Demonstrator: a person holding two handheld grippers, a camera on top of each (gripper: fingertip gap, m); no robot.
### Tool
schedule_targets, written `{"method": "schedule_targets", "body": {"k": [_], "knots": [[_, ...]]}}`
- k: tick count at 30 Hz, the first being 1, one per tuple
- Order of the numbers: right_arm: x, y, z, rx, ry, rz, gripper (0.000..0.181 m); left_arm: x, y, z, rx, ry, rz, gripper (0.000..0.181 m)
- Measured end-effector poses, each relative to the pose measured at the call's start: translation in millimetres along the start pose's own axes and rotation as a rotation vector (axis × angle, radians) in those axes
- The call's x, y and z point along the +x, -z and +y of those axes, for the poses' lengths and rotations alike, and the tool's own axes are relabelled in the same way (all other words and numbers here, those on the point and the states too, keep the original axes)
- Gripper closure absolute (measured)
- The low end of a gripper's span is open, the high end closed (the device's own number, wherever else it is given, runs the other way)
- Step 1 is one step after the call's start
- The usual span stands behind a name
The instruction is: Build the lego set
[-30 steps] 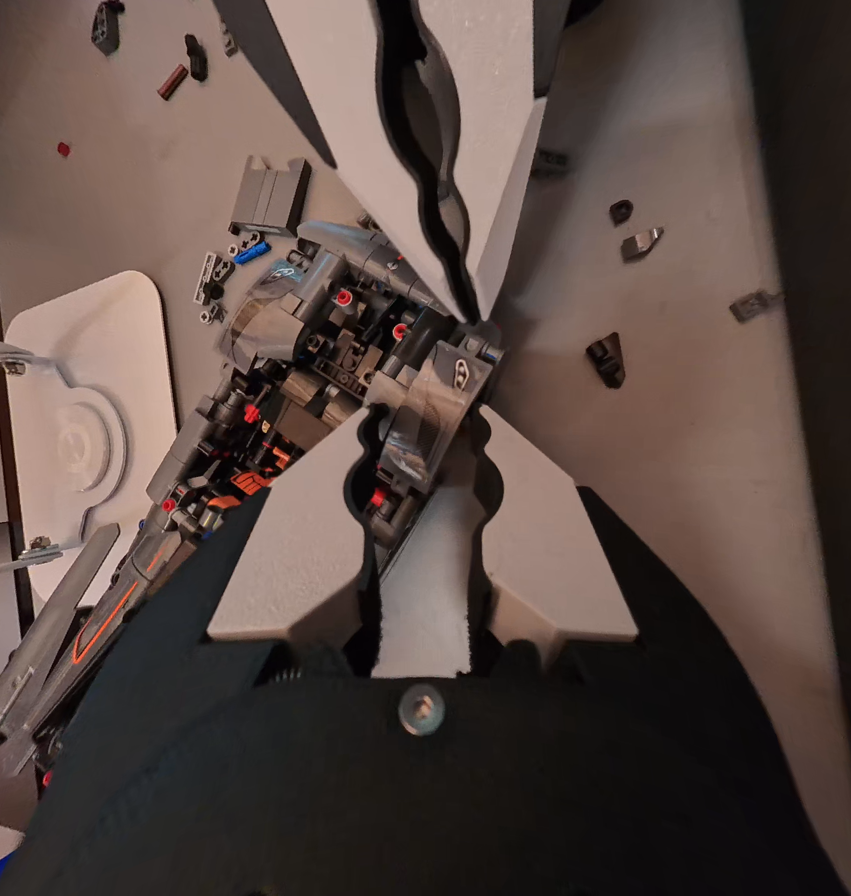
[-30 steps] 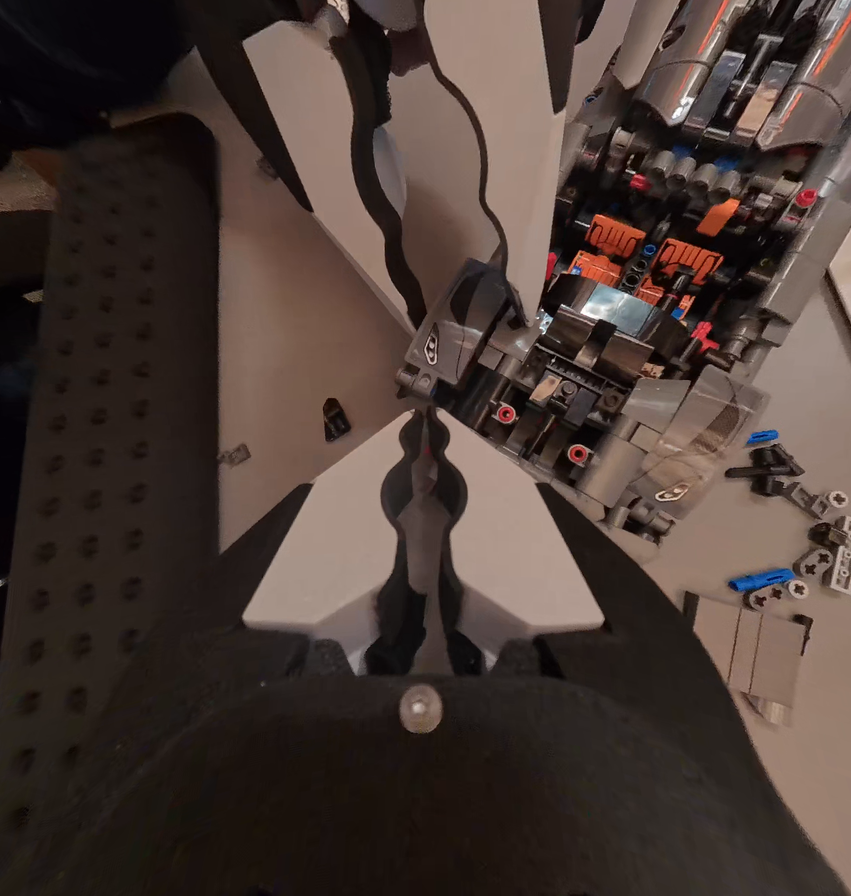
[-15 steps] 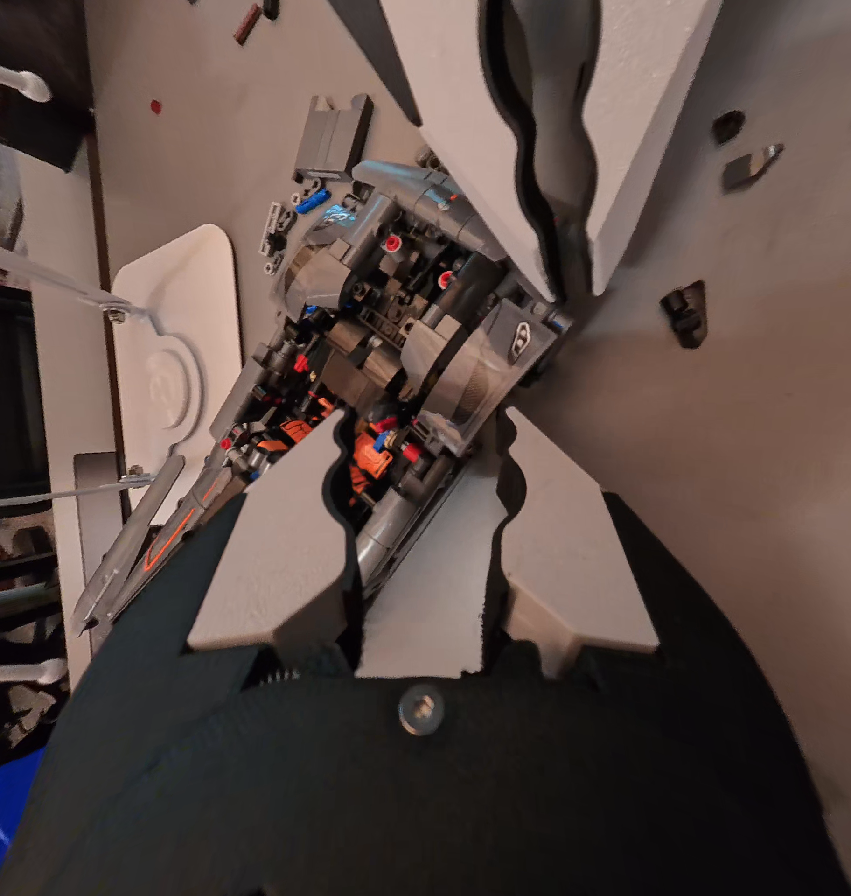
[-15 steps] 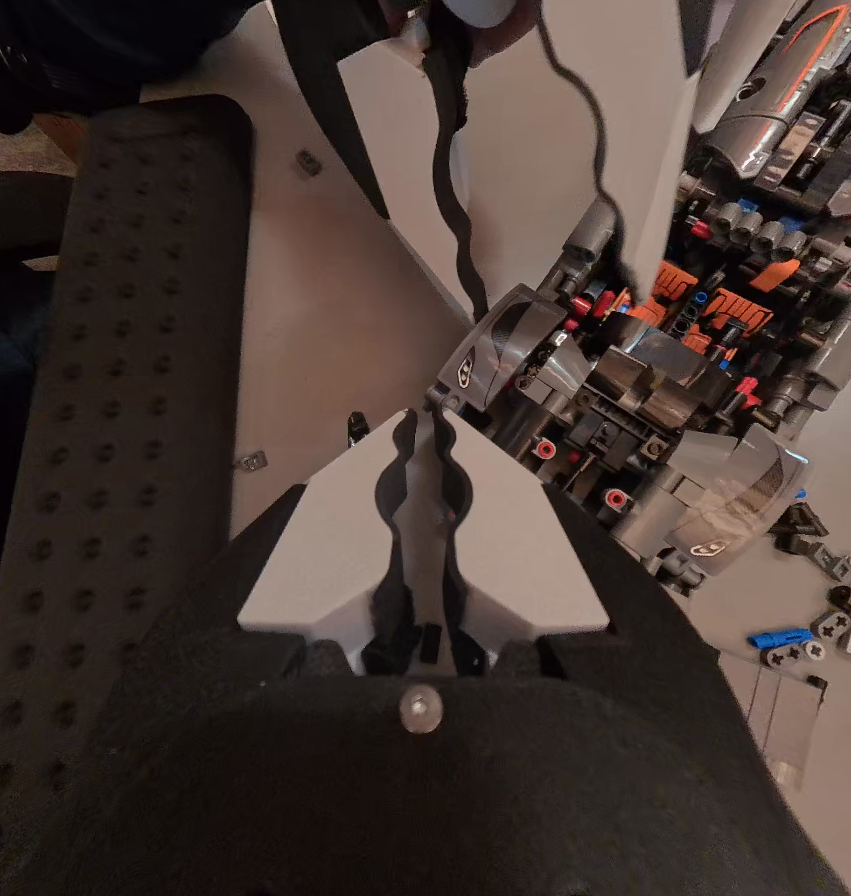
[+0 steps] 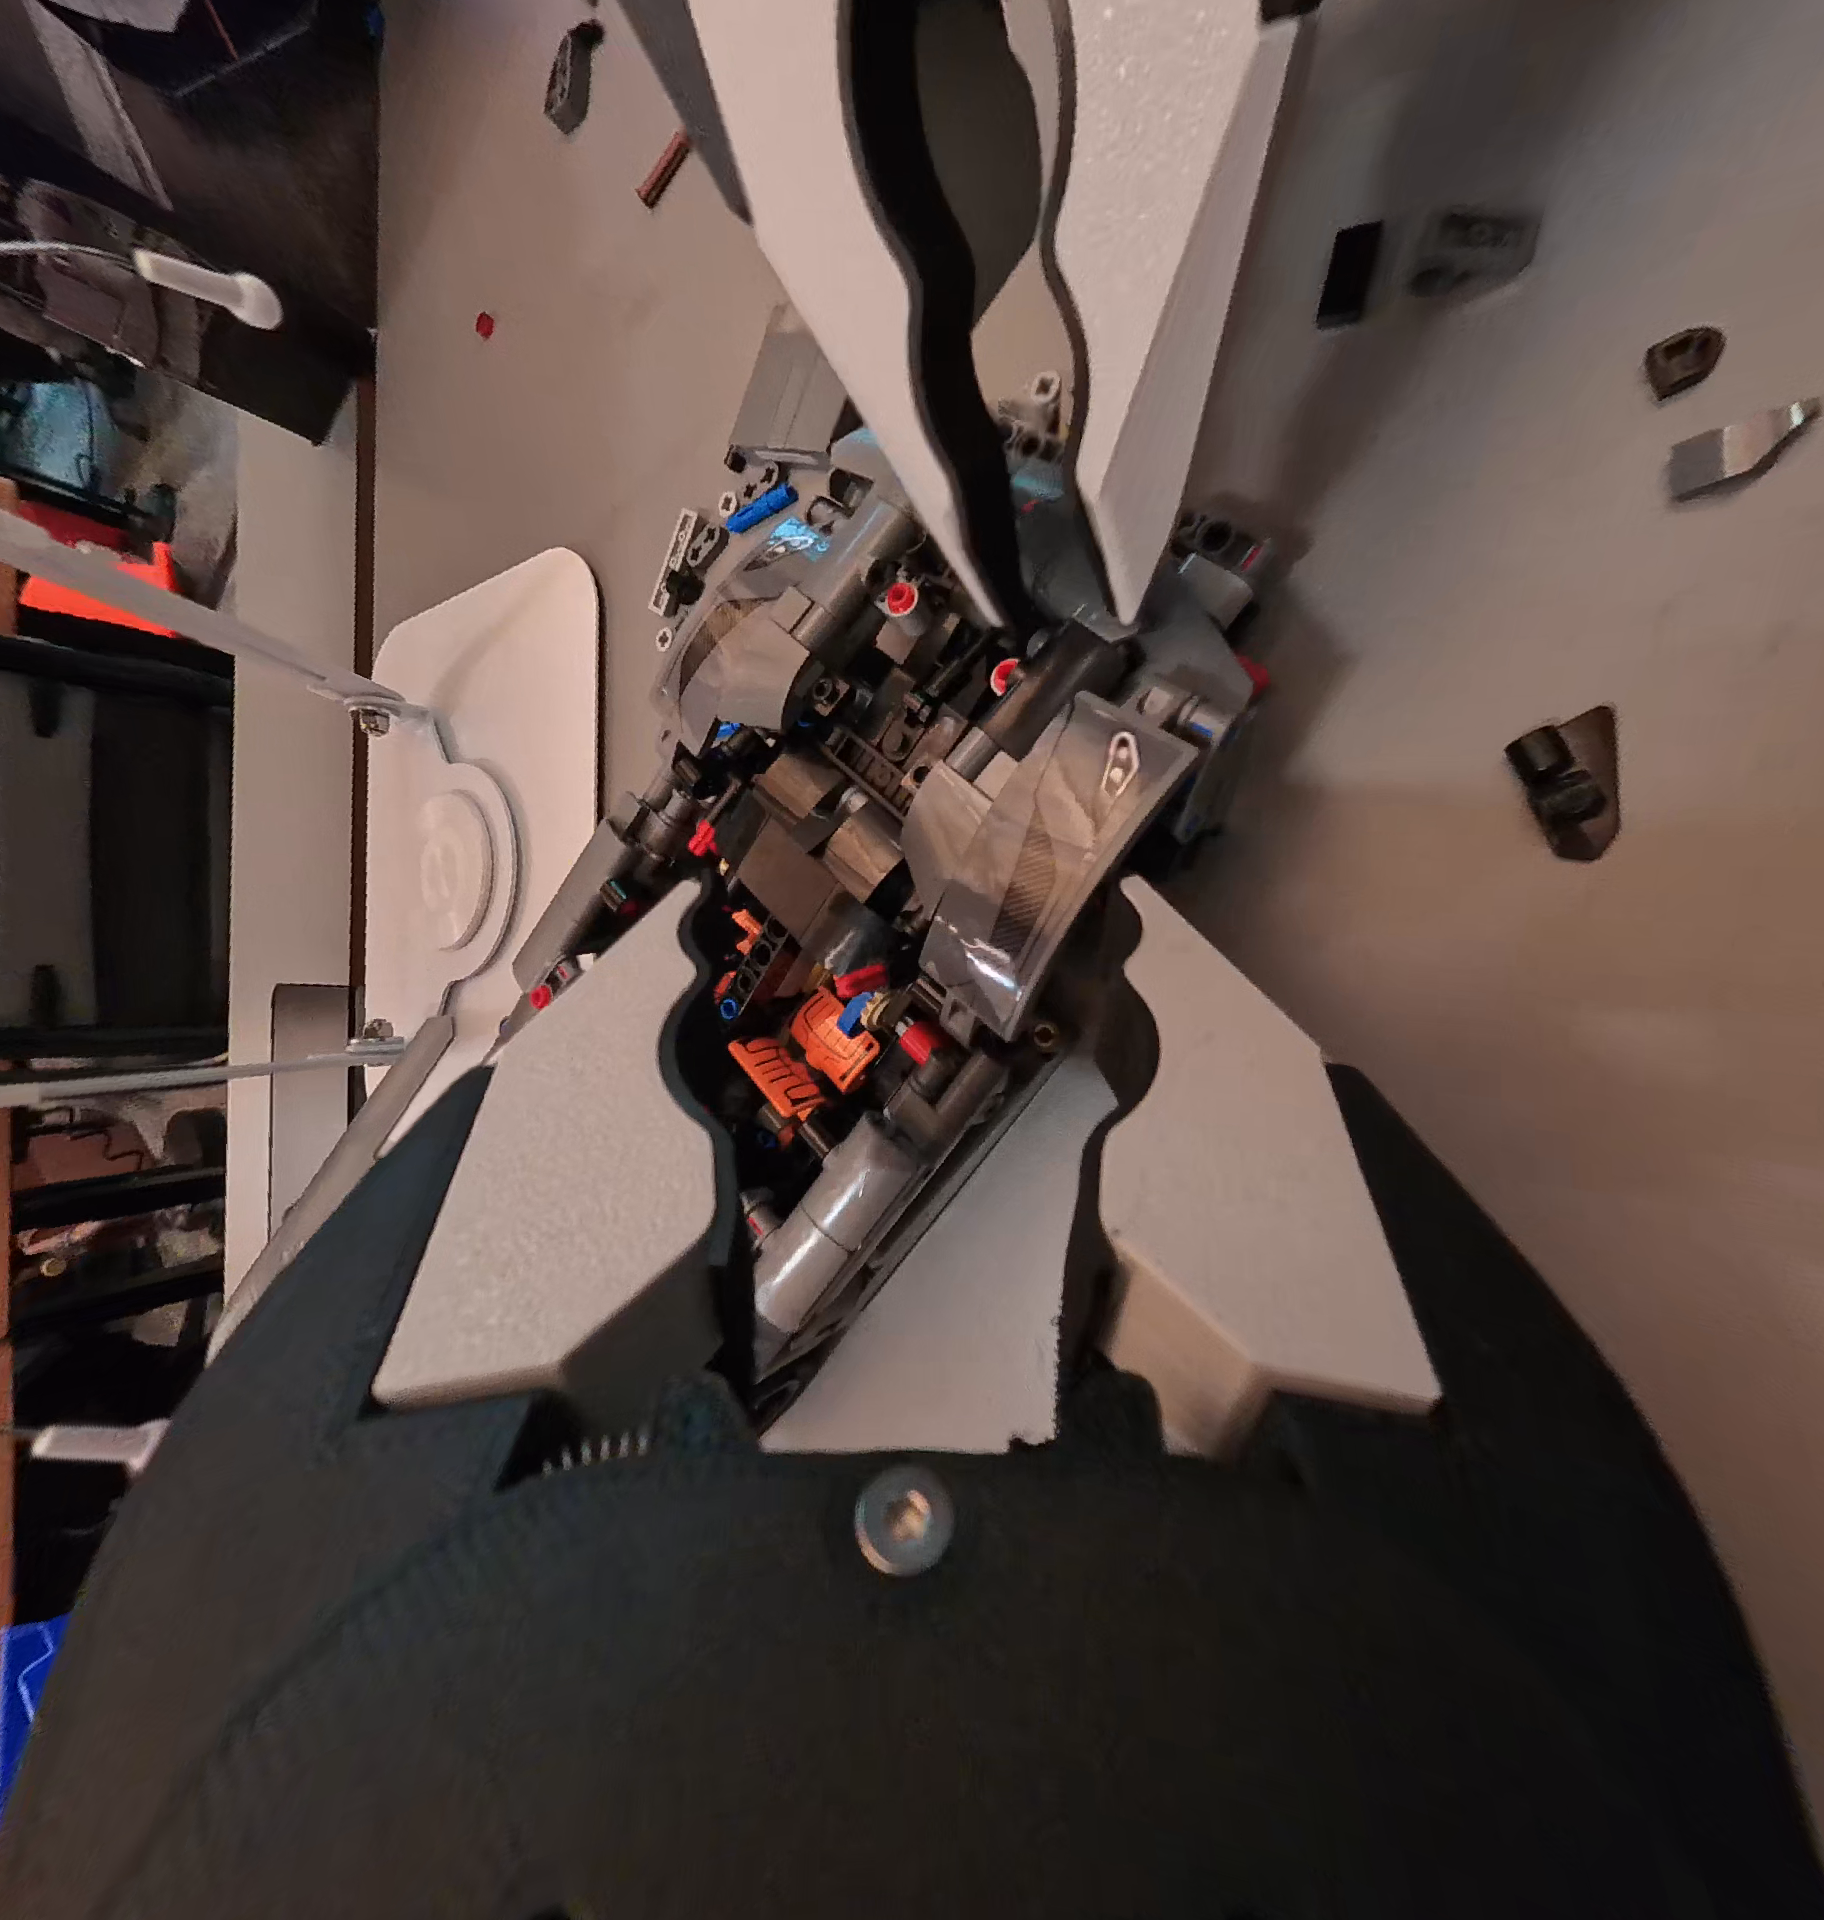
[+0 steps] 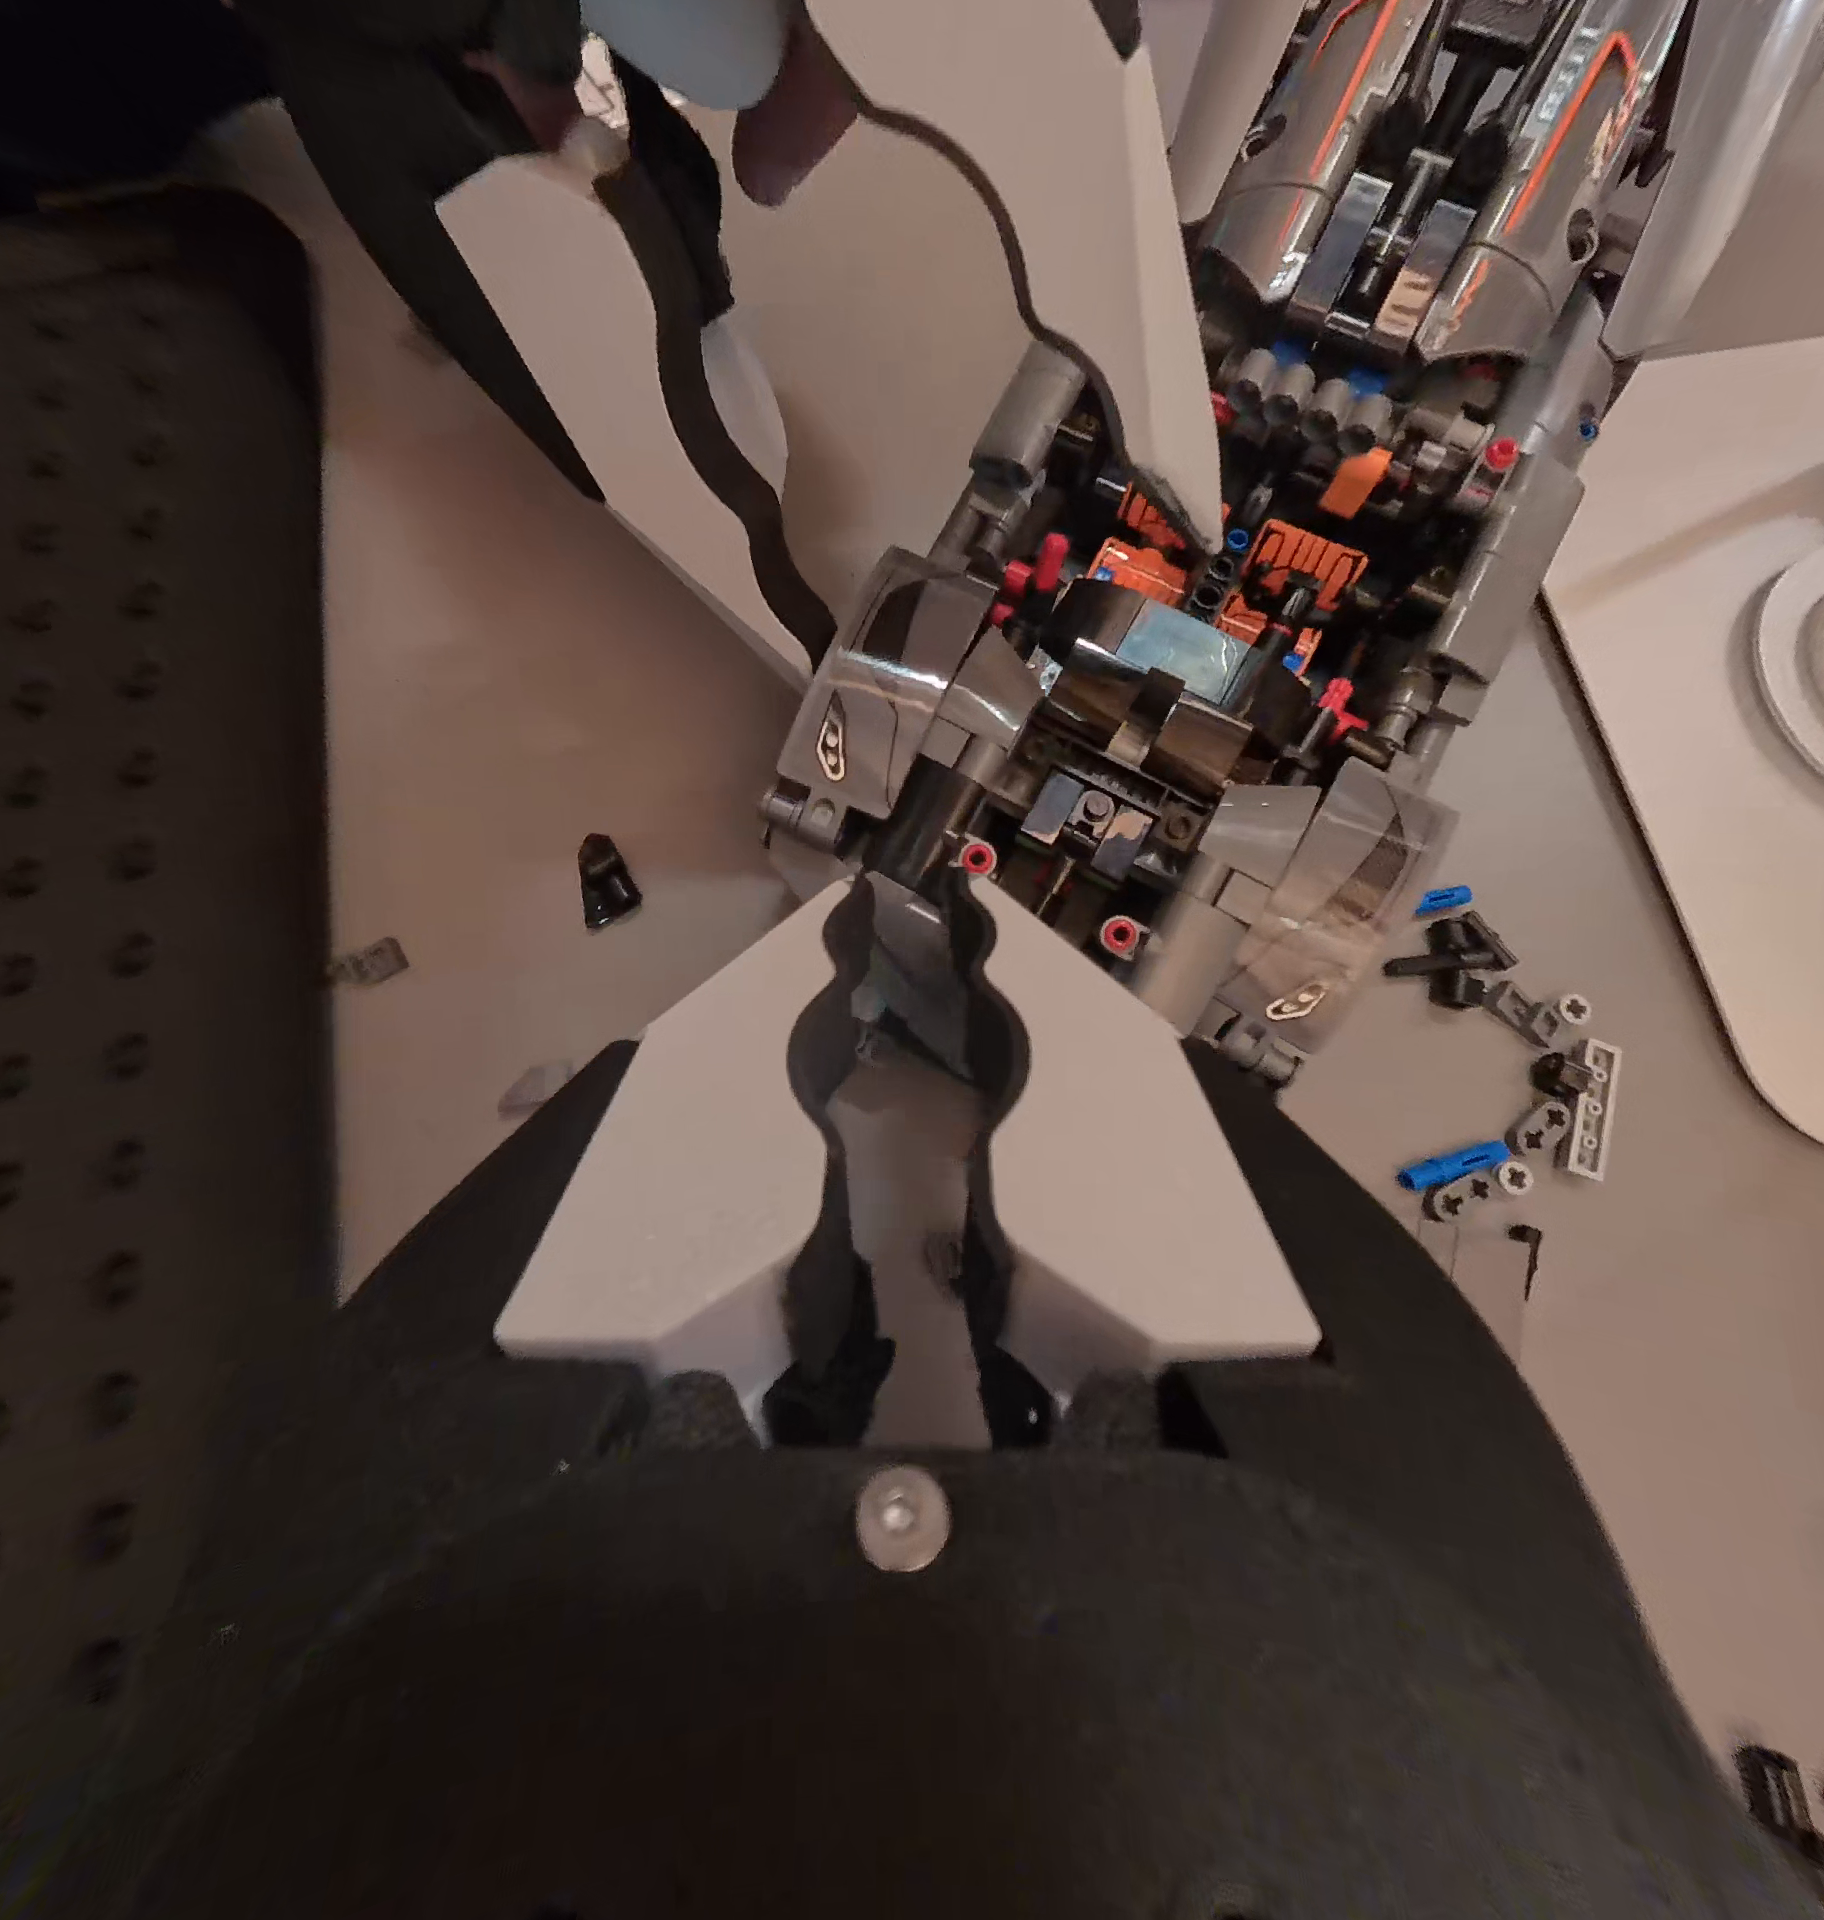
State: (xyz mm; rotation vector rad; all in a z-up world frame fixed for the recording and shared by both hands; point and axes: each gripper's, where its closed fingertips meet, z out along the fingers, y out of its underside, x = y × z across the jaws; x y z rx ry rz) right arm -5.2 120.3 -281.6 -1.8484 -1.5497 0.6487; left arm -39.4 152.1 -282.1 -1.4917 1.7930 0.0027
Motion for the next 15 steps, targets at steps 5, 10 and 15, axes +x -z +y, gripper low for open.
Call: {"method": "schedule_targets", "body": {"k": [5, 10, 15], "knots": [[2.8, 0.2, 1.4, 0.013, -0.061, -0.022, 0.16, 1.7, -7.1, -1.3, -0.014, -0.041, -0.031, 0.12], [-1.7, -2.1, 0.7, 0.022, -0.075, -0.06, 0.162, -0.8, -9.4, -0.8, 0.003, 0.017, -0.02, 0.114], [-2.7, -4.9, 2.8, 0.024, -0.09, -0.075, 0.161, 2.2, -14.2, -1.2, -0.022, 0.035, -0.01, 0.108]]}}
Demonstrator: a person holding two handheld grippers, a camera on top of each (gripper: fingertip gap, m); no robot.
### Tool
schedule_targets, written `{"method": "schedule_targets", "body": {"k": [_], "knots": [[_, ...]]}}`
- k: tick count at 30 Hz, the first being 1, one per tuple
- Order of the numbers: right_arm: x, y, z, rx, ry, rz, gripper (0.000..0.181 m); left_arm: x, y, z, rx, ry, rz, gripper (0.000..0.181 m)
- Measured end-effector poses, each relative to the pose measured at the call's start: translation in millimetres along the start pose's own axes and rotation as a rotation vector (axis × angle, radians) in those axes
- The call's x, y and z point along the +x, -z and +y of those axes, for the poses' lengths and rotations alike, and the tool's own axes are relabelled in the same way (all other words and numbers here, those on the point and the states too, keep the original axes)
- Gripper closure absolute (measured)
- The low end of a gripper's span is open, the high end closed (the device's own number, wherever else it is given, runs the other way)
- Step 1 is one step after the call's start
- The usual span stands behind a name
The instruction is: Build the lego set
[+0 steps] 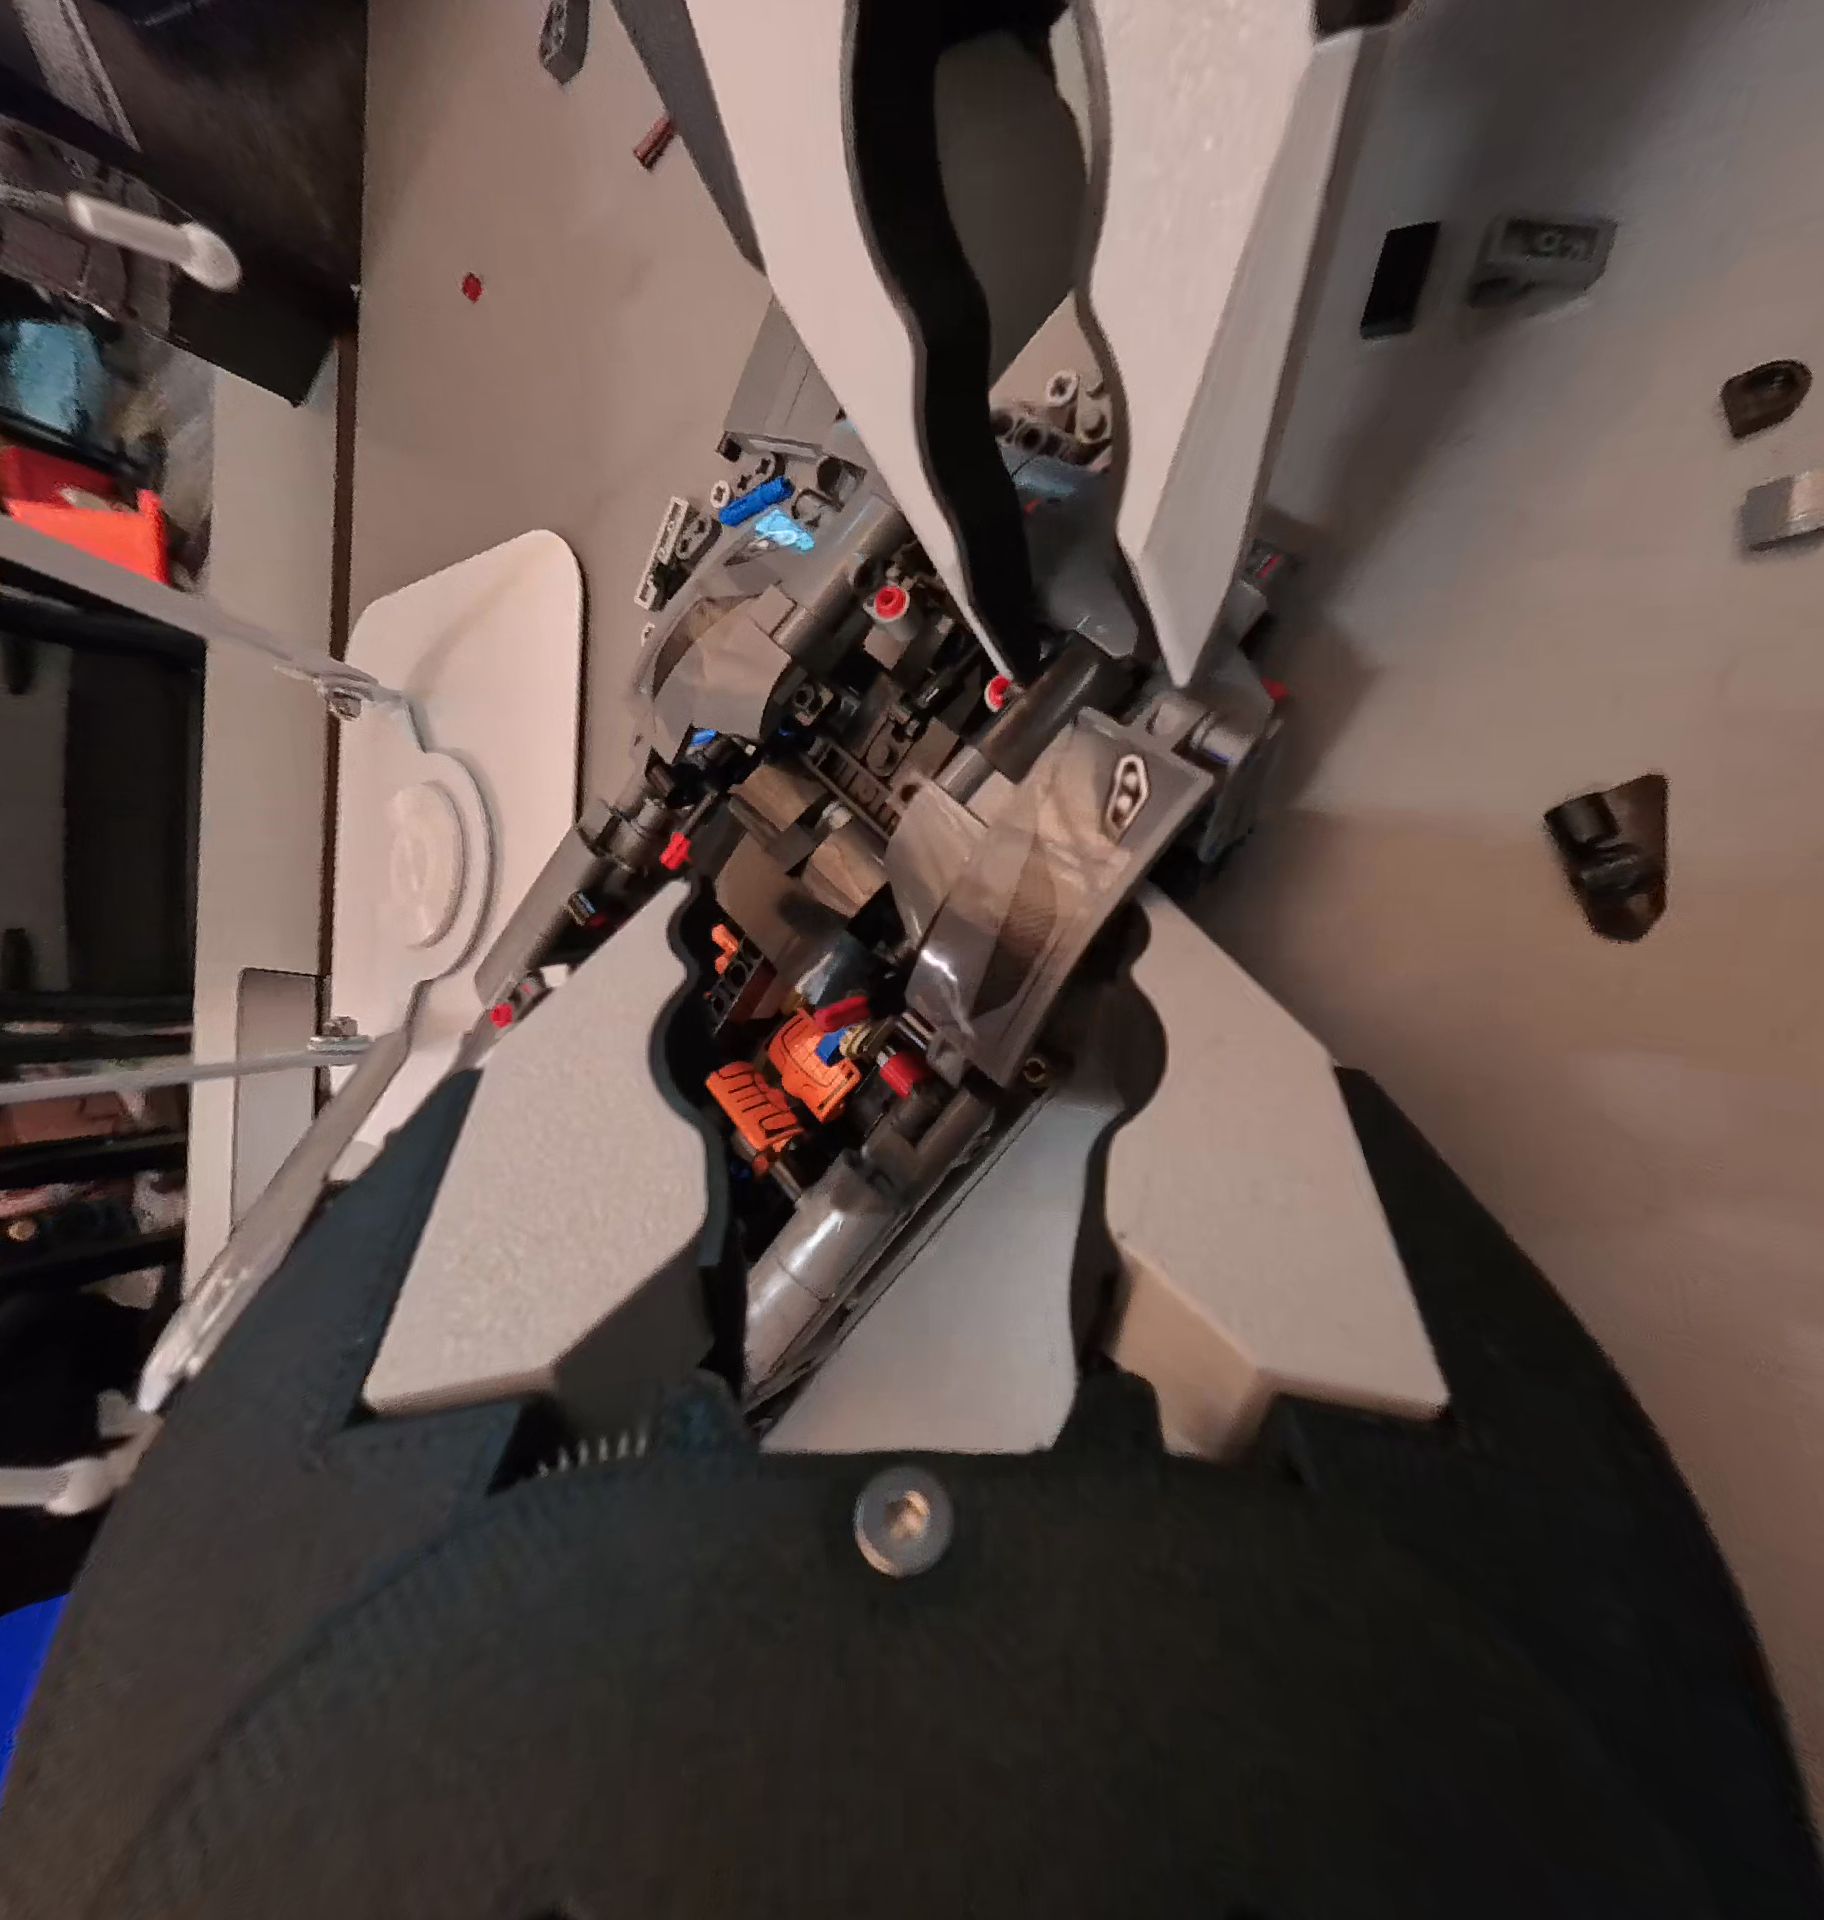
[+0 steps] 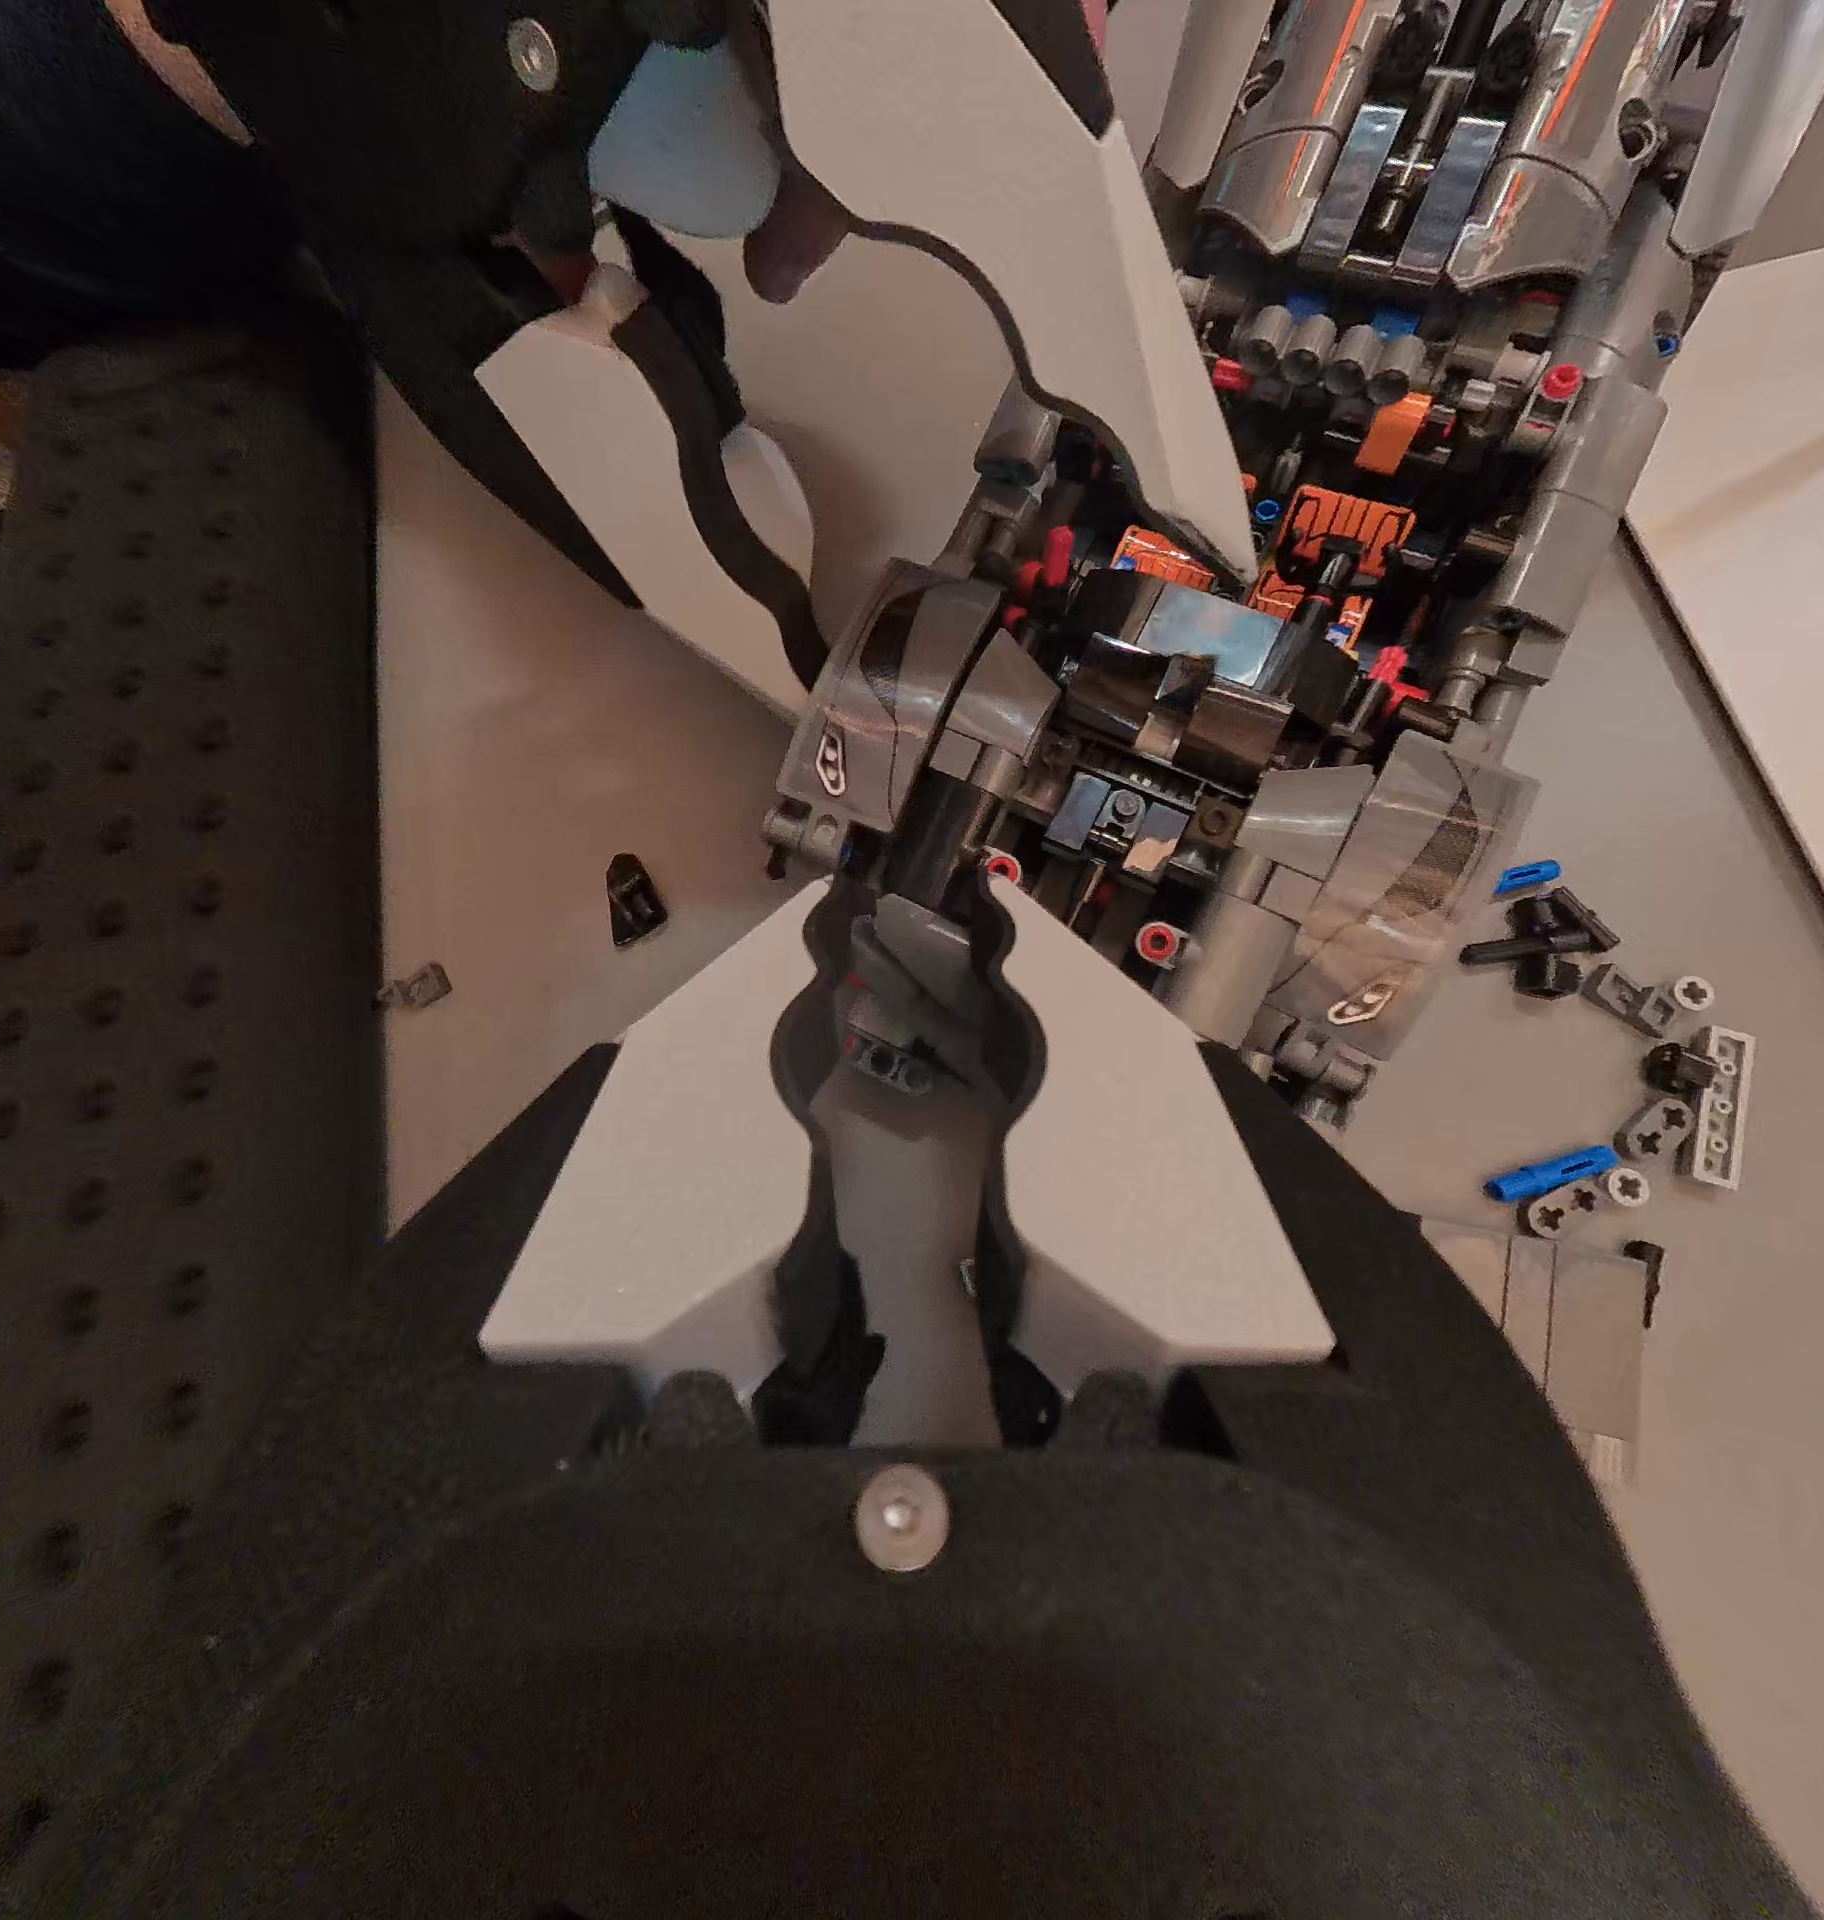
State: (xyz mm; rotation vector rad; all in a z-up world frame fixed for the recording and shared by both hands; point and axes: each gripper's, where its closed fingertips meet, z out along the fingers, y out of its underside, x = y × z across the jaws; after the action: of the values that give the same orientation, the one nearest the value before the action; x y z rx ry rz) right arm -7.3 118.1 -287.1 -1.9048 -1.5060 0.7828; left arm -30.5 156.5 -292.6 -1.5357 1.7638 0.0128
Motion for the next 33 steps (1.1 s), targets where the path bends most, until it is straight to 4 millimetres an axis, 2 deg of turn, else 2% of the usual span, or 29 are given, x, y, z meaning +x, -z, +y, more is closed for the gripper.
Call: {"method": "schedule_targets", "body": {"k": [8, 18, 25, 33], "knots": [[1.9, -0.1, 1.3, 0.015, -0.035, -0.015, 0.162, -5.5, -3.1, 1.4, -0.014, 0.012, -0.029, 0.094], [2.6, 0.7, 2.6, 0.023, -0.056, -0.037, 0.161, -5.5, -4.6, 3.2, 0.017, 0.021, -0.01, 0.086], [1.3, 0.8, 3.1, 0.022, -0.05, -0.045, 0.162, -3.6, -5.3, 2.3, 0.04, 0.003, -0.008, 0.088], [-0.1, 2.6, 3.5, 0.013, -0.012, -0.034, 0.162, -10.5, 0.8, 0.6, 0.06, 0.002, -0.028, 0.085]]}}
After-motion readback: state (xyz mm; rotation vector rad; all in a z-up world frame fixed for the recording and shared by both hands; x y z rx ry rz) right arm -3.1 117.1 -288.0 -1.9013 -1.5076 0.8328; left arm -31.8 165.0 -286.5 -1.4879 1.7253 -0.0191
